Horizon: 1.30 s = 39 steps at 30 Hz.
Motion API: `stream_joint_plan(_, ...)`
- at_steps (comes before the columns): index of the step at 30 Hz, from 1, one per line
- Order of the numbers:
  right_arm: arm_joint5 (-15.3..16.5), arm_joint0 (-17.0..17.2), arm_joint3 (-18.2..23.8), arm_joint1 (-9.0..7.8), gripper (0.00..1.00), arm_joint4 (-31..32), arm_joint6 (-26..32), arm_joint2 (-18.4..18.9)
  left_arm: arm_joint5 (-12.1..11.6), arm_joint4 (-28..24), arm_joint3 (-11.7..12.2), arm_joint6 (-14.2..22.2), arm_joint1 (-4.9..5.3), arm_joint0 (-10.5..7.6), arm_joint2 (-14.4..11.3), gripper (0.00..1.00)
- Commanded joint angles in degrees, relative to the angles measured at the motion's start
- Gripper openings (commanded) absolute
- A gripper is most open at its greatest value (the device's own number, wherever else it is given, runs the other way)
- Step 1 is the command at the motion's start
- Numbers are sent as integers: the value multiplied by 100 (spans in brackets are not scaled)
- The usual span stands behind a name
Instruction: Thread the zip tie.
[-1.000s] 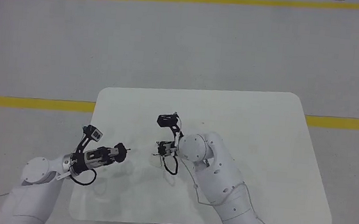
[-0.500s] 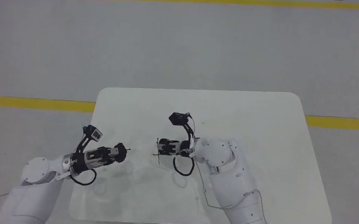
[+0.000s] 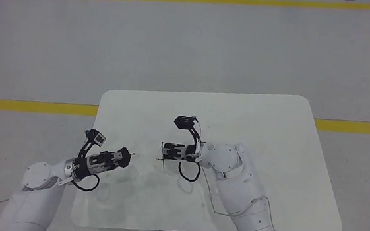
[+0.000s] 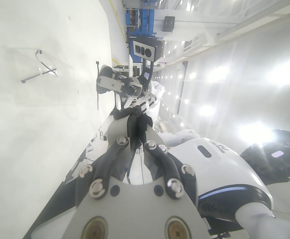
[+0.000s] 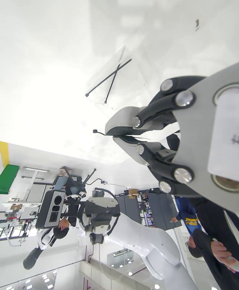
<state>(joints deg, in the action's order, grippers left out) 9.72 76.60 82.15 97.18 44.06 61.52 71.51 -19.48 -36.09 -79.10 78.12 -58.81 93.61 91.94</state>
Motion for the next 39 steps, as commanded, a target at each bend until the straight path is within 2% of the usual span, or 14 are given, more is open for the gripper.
stream_joint_plan(1,25,69,109,-20,0,-59,-375,-9,0,0,0,0,0,0,0,0)
stream_joint_plan(5,106,255,374,-62,0,-236,-1036,31,0,0,0,0,0,0,0,0)
stream_joint_plan(7,278,378,516,-83,0,-429,-1330,23,0,0,0,0,0,0,0,0)
stream_joint_plan(12,558,615,684,-127,0,-777,-1858,-47,0,0,0,0,0,0,0,0)
stream_joint_plan(16,750,738,747,-166,0,-770,-2208,-187,0,0,0,0,0,0,0,0)
stream_joint_plan(29,766,752,765,-177,0,-730,-2282,-207,0,0,0,0,0,0,0,0)
stream_joint_plan(35,658,940,649,-181,0,-956,-3305,-367,0,0,0,0,0,0,0,0)
stream_joint_plan(39,794,1048,630,-199,0,-1040,-3869,-441,0,0,0,0,0,0,0,0)
